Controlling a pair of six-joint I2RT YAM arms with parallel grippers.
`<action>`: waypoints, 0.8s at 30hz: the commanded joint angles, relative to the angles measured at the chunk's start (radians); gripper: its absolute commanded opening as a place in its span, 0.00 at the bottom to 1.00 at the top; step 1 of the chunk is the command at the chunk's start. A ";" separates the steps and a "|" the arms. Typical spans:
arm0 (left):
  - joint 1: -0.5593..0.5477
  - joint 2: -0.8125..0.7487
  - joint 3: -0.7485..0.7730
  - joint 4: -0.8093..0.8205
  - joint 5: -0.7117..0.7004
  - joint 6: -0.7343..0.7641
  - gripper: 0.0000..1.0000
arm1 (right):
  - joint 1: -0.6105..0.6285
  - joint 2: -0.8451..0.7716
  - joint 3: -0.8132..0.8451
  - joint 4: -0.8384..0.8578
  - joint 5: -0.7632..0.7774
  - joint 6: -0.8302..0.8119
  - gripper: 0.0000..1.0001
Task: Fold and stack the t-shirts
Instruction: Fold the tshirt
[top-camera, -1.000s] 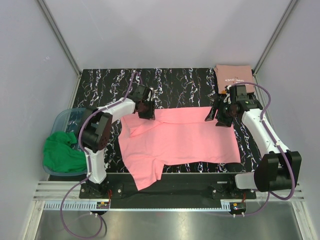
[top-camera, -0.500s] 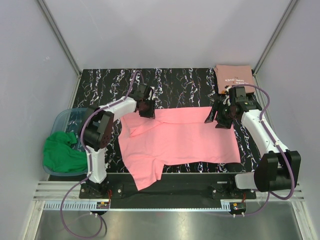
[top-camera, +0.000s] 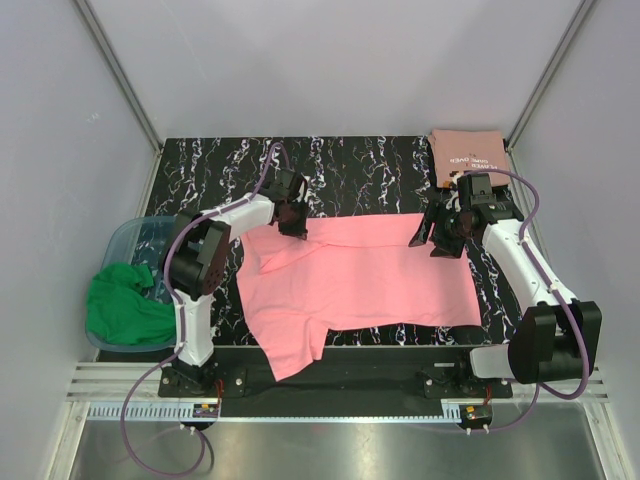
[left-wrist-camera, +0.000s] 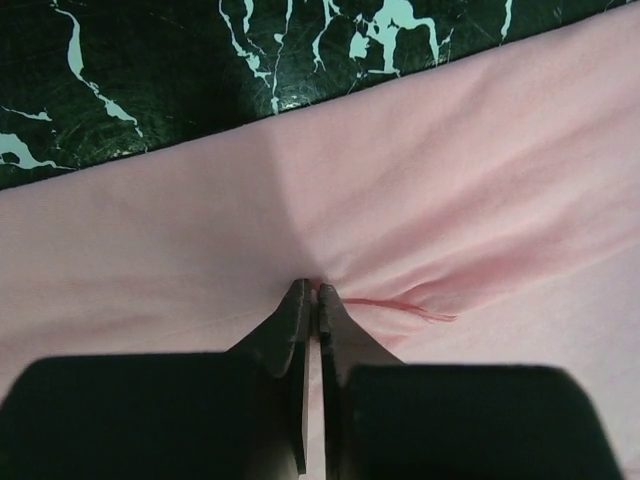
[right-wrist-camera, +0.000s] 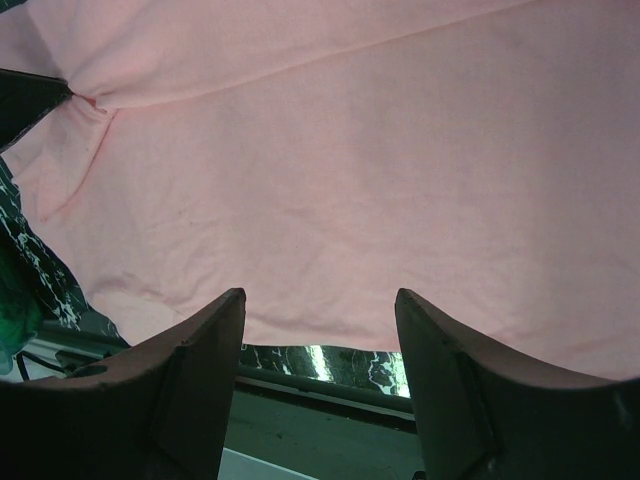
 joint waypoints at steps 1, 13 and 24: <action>-0.003 -0.029 0.028 -0.007 0.010 0.002 0.01 | 0.000 -0.010 -0.001 0.029 -0.031 -0.010 0.69; -0.039 -0.187 -0.086 -0.029 -0.010 -0.097 0.00 | -0.002 -0.002 -0.024 0.046 -0.042 -0.001 0.69; -0.069 -0.240 -0.170 -0.019 0.047 -0.164 0.09 | 0.000 -0.018 -0.050 0.051 -0.040 -0.006 0.69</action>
